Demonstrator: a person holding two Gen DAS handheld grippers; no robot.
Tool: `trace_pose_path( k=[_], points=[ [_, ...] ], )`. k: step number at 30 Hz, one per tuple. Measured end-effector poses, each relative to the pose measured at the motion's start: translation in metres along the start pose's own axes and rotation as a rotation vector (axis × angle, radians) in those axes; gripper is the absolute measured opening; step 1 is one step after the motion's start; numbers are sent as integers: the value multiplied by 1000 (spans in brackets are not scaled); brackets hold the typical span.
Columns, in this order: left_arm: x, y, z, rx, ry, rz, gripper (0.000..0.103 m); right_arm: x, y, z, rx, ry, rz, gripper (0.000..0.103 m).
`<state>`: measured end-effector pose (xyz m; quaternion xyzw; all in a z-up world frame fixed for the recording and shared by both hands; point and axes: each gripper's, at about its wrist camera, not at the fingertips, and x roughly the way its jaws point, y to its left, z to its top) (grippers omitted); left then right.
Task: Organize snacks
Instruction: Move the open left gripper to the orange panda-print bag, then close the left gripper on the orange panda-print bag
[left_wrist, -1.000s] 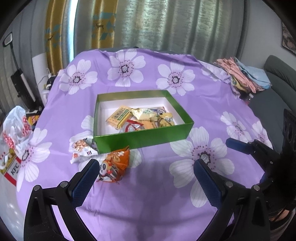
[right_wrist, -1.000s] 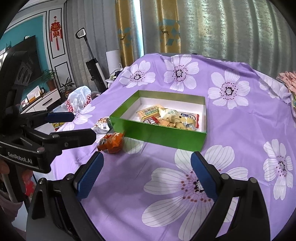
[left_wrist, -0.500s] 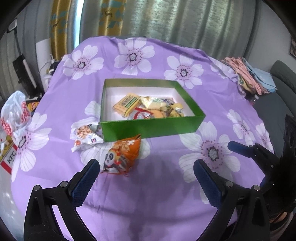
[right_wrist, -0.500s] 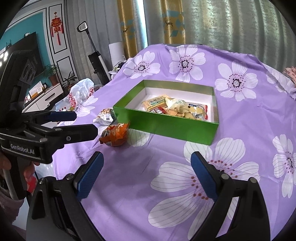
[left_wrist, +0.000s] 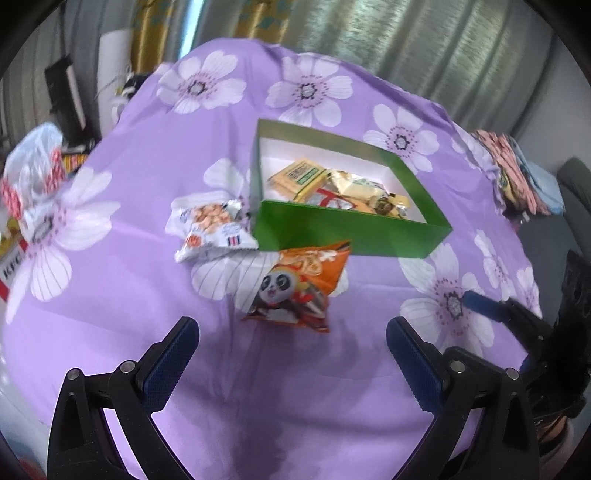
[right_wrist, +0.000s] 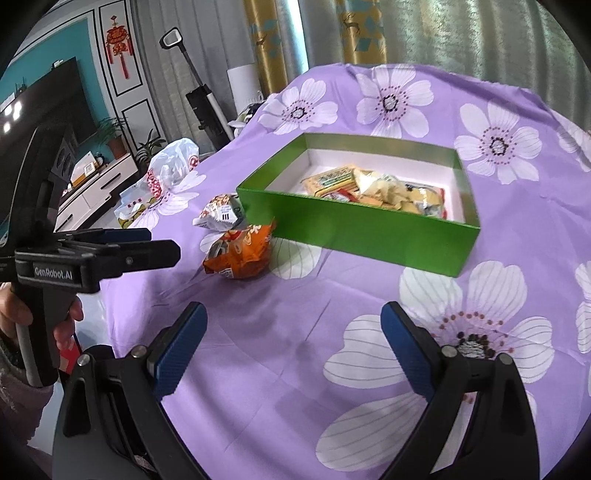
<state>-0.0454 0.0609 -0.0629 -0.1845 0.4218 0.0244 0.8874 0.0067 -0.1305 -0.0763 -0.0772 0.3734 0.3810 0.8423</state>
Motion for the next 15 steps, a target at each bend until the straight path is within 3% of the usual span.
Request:
trace_pose_path(
  k=[9,15],
  points=[
    [19,10,2,-38,55,-110,101,33,12,3,-11,52,86,96],
    [34,14,7,-48,94,-129,101,59,22,9,-55,74,134,96]
  ],
)
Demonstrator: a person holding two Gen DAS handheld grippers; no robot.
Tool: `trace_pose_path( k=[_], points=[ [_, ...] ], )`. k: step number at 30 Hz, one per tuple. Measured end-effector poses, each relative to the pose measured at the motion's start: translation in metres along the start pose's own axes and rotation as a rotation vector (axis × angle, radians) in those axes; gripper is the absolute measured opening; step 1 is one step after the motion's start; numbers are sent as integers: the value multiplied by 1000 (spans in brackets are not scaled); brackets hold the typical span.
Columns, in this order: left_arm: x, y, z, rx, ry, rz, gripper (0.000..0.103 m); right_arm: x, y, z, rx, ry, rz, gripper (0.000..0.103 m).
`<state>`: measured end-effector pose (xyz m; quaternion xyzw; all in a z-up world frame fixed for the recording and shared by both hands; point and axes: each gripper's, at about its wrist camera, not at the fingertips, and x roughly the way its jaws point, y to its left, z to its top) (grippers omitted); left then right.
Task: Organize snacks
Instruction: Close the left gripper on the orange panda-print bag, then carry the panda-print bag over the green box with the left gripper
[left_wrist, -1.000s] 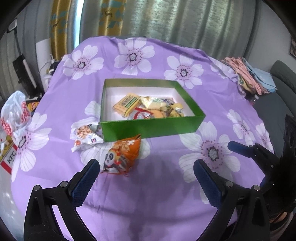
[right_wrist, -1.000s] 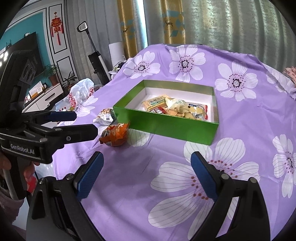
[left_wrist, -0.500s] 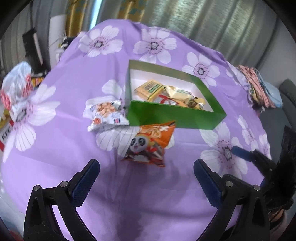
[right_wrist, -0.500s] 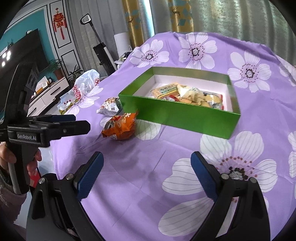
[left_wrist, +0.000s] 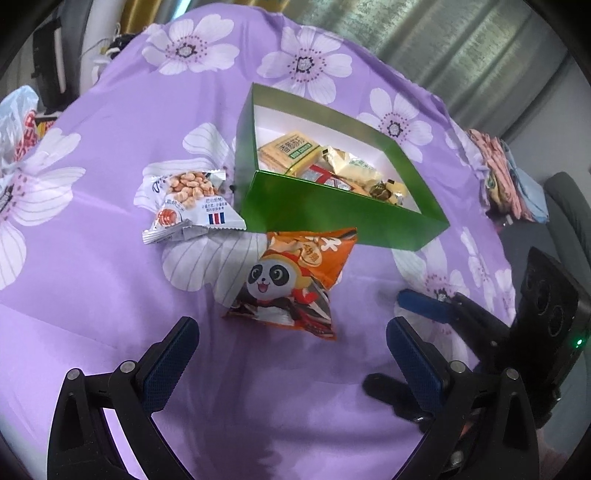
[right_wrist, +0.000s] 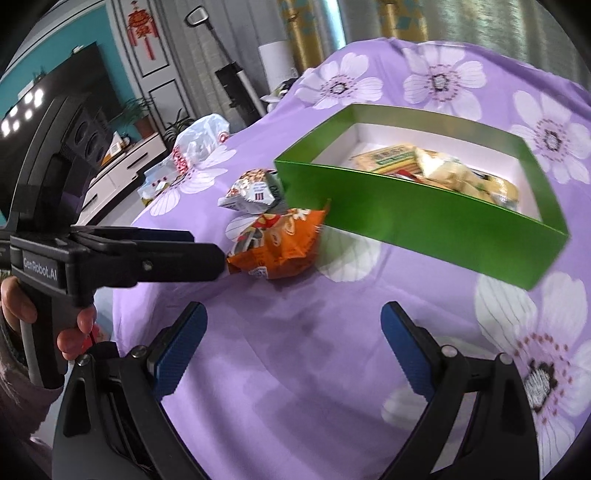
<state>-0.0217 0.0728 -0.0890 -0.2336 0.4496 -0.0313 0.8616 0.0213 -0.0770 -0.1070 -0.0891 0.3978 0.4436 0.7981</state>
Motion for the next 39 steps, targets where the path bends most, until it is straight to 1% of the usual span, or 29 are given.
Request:
trace_pose_path(
  k=[5,8,16,19,20,22,23,24,25,26,28,34,39],
  points=[
    [10,5,5,-4,22,-4,101,21,3,12,-44,14,31,96],
    [16,8,8,-17,33,-21,101,30,5,19,-70,16,47,96],
    [30,12,17,0,60,-26,101,50,6,37,-138,22,56,96],
    [33,15,18,-5,68,-39,100,57,4,43,-146,25,67,96],
    [33,16,18,-4,71,-42,98,60,4,44,-152,29,77,96],
    [35,17,18,0,79,-51,84,62,5,44,-159,34,93,90],
    [36,18,18,0,86,-58,81,64,6,45,-164,42,110,85],
    [37,17,19,-1,91,-57,78,66,7,44,-168,48,116,78],
    [39,17,20,-3,94,-51,75,67,8,44,-178,55,119,74],
    [39,19,20,-8,96,-52,72,69,9,44,-188,60,113,73],
    [40,21,20,-23,101,-82,65,70,10,44,-194,60,109,66],
    [41,16,19,-17,94,-76,58,71,13,46,-216,64,96,61],
    [34,6,20,13,82,-60,56,64,15,44,-214,45,88,58]
  ],
)
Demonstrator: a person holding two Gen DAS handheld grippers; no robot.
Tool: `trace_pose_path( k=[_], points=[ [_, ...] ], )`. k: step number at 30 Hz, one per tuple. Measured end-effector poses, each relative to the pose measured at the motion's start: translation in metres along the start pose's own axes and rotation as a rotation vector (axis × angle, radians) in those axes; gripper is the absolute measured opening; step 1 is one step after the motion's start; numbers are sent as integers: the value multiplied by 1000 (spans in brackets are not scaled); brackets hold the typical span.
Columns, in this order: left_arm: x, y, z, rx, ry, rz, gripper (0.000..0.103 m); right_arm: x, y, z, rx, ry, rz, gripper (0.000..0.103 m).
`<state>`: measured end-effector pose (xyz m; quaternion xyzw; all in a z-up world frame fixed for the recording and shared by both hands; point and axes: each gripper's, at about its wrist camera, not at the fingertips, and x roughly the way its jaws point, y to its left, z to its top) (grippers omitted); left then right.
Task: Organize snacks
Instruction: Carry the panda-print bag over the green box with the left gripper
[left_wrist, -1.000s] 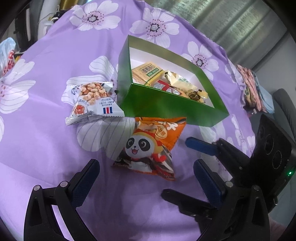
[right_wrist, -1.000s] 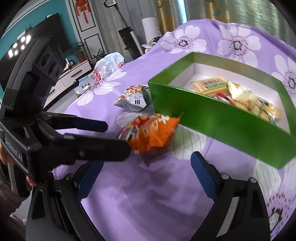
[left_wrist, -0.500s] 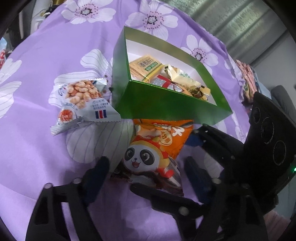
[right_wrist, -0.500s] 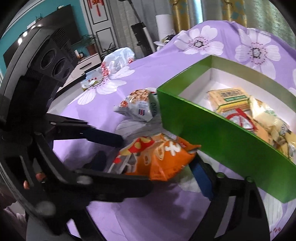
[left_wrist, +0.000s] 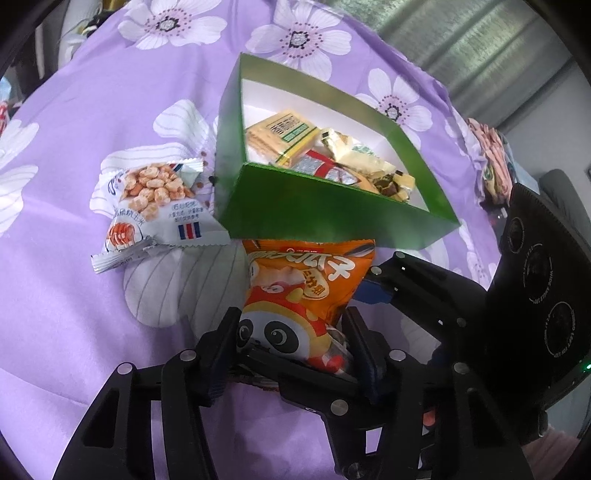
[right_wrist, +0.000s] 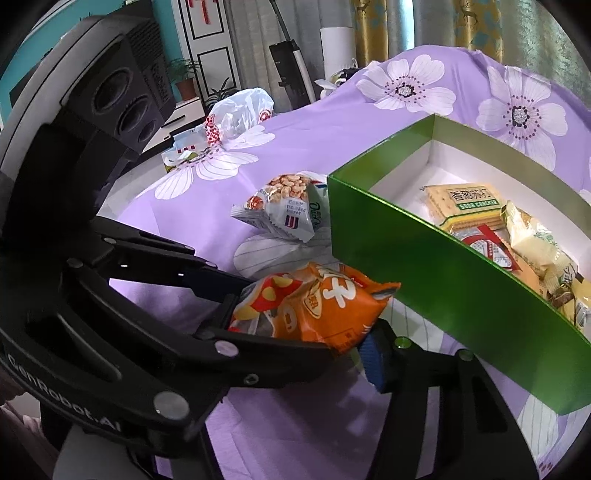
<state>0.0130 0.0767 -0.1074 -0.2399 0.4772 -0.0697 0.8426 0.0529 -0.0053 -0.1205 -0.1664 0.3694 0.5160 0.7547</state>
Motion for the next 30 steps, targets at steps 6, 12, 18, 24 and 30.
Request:
trace_pose_path(
  k=[6,12,18,24,30],
  points=[
    [-9,-22,-1,55,-7,18,56,-20,5,-2,0,-39,-17,58],
    [-15,-54,-7,133,-14,31,56,-49,8,-13,16,-81,-48,58],
    [-21,-79,-11,186,-24,23,56,-77,8,-21,32,-116,-89,58],
    [-26,-100,-13,231,-32,18,56,-100,8,-28,48,-150,-119,59],
    [-29,-118,-12,267,-44,15,56,-115,7,-32,57,-178,-146,59]
  ],
)
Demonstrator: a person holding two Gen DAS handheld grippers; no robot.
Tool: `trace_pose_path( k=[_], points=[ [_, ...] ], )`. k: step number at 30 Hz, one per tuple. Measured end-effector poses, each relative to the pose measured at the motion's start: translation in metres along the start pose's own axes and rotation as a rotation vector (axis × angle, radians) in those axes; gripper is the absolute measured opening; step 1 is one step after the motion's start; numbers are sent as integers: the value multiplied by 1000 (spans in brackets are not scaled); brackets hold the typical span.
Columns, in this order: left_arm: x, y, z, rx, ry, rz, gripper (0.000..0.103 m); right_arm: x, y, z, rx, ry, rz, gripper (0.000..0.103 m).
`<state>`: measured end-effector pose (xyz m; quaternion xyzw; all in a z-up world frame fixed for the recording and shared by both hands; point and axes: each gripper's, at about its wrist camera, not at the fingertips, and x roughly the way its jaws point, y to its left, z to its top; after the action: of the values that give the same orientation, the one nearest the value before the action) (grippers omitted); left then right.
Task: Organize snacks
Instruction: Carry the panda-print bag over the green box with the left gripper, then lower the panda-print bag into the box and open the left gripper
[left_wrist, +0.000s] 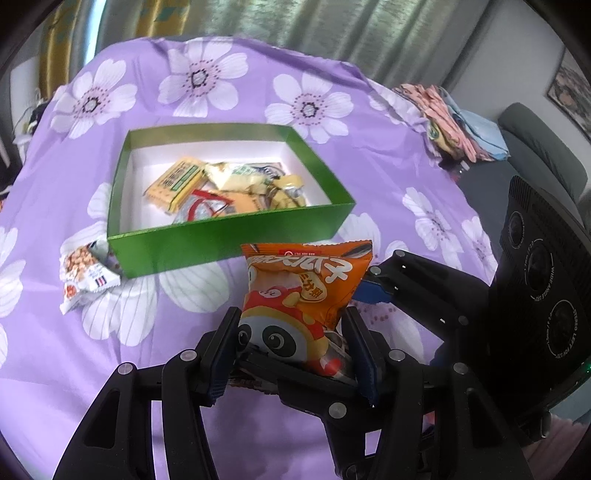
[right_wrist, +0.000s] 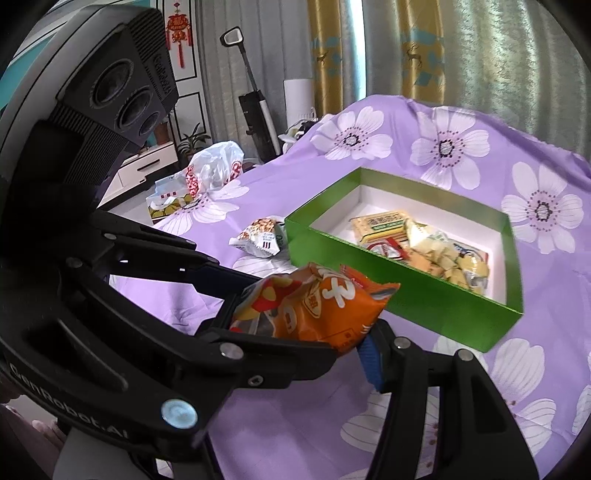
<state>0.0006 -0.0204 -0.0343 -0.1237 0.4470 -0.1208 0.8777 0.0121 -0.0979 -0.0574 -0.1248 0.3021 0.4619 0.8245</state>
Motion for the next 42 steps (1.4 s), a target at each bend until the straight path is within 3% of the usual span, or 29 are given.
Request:
trace_pose_path(
  k=[9,19,28,31,33,35,37,42],
  points=[
    [0,-9,35,46,-56,-10,56,-10,-18,18,-5,-53,-51,59],
    [23,9,87,53,-92,-17,56,10,-60,55,-10,-92,-95,60],
    [66,36,119,8,-54,-22,56,57,-103,72,18,-28,-101,63],
    [74,41,123,-3,-56,-19,56,69,-109,74,16,-4,-142,63],
    [77,44,124,-14,-57,-8,56,76,-116,73,41,10,-165,69],
    [77,47,124,-23,-53,9,61,77,-121,72,62,11,-177,72],
    [76,49,123,-24,-57,28,78,77,-123,70,80,18,-177,74],
    [65,51,118,-33,-70,60,81,71,-121,66,98,18,-197,80]
  ],
)
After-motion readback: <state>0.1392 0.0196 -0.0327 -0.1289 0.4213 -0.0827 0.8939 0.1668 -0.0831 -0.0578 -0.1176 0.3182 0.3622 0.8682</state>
